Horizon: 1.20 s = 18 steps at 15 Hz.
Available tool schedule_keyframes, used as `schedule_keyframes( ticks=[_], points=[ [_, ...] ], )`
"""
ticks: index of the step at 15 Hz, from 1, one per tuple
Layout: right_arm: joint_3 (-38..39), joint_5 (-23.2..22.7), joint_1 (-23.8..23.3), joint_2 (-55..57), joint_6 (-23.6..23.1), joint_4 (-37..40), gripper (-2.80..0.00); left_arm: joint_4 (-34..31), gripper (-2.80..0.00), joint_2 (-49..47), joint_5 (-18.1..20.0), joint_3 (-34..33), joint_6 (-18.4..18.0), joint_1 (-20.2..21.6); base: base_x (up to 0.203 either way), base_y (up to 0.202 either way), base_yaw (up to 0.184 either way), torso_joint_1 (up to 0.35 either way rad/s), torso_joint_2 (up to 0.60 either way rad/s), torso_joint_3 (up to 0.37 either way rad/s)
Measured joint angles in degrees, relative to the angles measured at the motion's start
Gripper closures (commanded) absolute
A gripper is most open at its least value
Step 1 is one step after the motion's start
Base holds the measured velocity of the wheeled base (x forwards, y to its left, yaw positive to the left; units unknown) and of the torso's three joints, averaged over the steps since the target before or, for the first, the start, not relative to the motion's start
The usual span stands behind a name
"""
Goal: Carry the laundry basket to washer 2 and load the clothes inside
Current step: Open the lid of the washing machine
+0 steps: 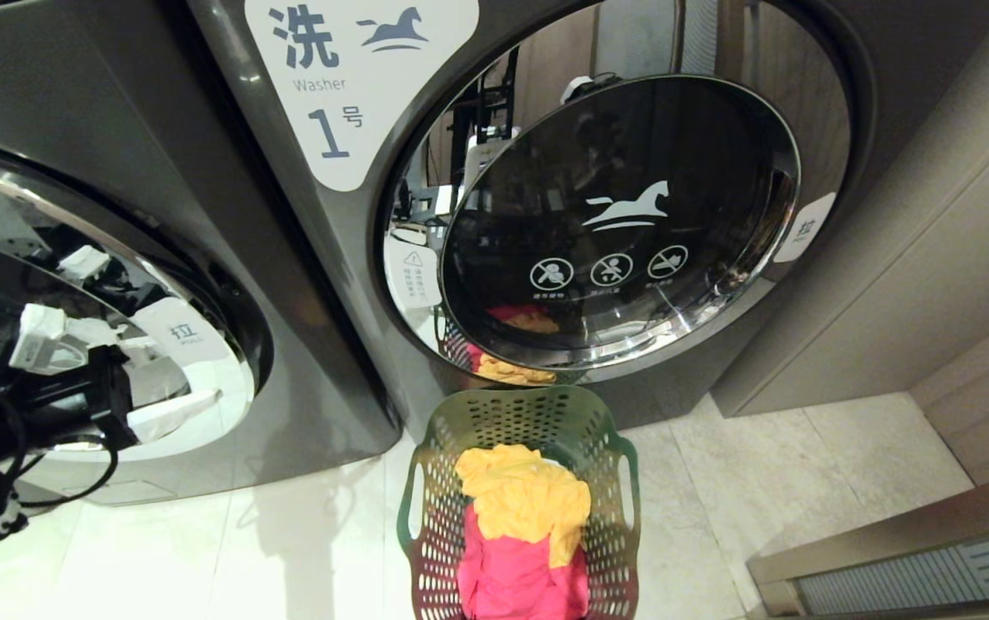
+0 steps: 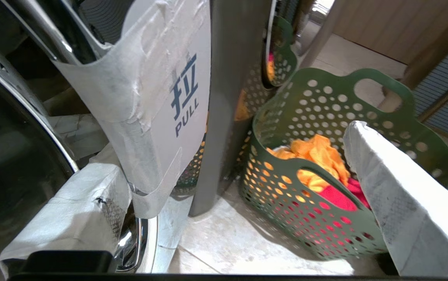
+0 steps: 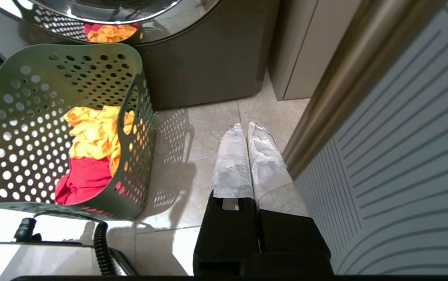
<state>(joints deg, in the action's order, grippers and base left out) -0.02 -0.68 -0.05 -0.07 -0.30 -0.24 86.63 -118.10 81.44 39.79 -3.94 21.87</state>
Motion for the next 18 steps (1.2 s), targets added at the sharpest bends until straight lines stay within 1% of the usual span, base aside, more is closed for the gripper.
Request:
schedule_keyframes(
  ticks=[2,4,7,10,12,13,14,15,17,18],
  points=[
    [0.0,0.0,0.0,0.0,0.0,0.0,0.0,0.12,-2.8,0.28,0.15,-0.28,-0.05,4.46,0.0,0.0,0.0,0.0,0.0,0.0],
    [0.02,0.0,0.03,0.0,0.0,0.0,0.0,0.28,-2.8,0.85,-0.24,-0.49,0.02,10.27,0.0,0.0,0.0,0.0,0.0,0.0],
    [0.02,0.0,0.05,0.0,0.0,0.0,0.0,0.26,-2.8,3.15,-0.9,-2.27,0.06,17.79,0.0,0.0,0.0,0.0,0.0,0.0],
    [0.02,0.02,0.0,0.02,-0.01,0.0,0.0,-0.02,-2.8,9.52,-1.05,-7.53,1.24,24.34,0.0,0.0,0.0,0.0,0.0,0.0],
    [0.02,0.0,0.0,0.02,0.0,0.0,0.0,-0.16,-2.8,17.5,-1.23,-11.6,3.7,29.08,0.0,0.0,0.0,0.0,0.0,0.0],
    [0.02,0.0,0.0,0.01,-0.02,0.0,0.0,-0.28,-2.8,22.75,-1.55,-13.06,5.69,31.64,0.0,0.0,0.0,0.0,0.0,0.0],
    [0.02,0.0,0.02,0.0,-0.02,0.0,0.0,-0.33,-2.8,28.6,-2.28,-13.93,8.44,34.01,0.0,0.0,0.0,0.0,0.0,0.0],
    [0.02,0.0,0.05,0.02,-0.02,0.0,0.0,-0.35,-2.8,34.94,-3.42,-14.24,12.0,36.04,0.0,0.0,0.0,0.0,0.0,0.0],
    [0.02,0.0,0.0,0.01,-0.01,0.0,0.0,-0.46,-2.8,48.43,-5.84,-12.92,21.57,39.27,0.0,0.0,0.0,0.0,0.0,0.0],
    [0.02,0.0,-0.02,0.0,0.0,0.0,0.0,-0.44,-2.8,55.19,-6.86,-11.19,27.43,40.47,0.0,0.0,0.0,0.0,0.0,0.0]
  ],
)
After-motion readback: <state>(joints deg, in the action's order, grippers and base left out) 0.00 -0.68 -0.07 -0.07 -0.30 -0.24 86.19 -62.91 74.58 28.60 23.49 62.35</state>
